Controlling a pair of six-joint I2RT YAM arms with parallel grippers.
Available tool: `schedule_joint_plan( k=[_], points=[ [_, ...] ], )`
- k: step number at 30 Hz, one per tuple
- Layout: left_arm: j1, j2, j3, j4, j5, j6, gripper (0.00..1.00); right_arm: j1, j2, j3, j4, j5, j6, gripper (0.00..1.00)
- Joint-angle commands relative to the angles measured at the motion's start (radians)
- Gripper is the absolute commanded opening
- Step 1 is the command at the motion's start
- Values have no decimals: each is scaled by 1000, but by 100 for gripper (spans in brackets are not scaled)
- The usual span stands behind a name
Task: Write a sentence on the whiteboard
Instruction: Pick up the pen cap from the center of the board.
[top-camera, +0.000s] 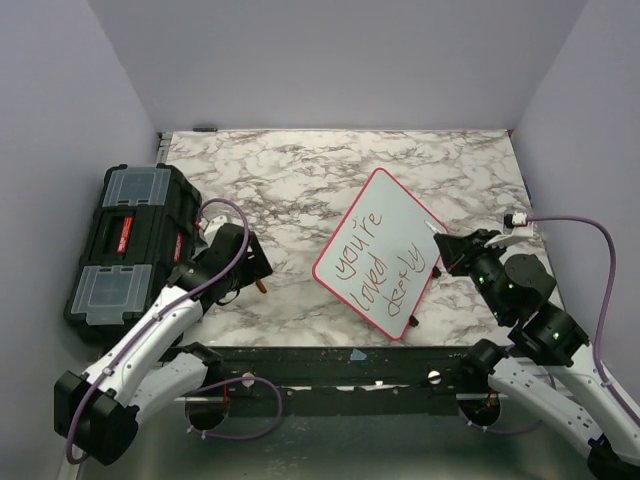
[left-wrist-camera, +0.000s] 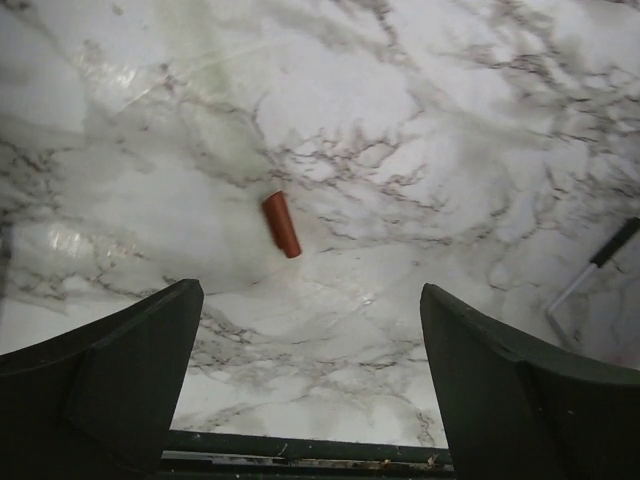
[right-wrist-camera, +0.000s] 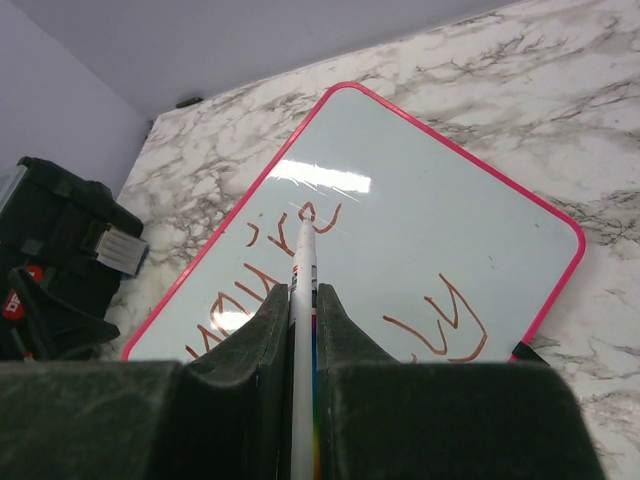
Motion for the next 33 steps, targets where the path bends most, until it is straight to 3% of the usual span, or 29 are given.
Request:
schedule_joint_plan(
  k=[1, 19, 33],
  points=[
    [35, 41, -63, -66, -99, -176, 87, 4, 10, -8, 28, -24, 0, 1],
    [46, 374, -106, 147, -18, -229, 66, 4, 2, -15, 21, -26, -2, 1],
    [41, 472, -41, 113, -25, -228, 36, 4, 12, -20, 36, -37, -4, 1]
  ],
)
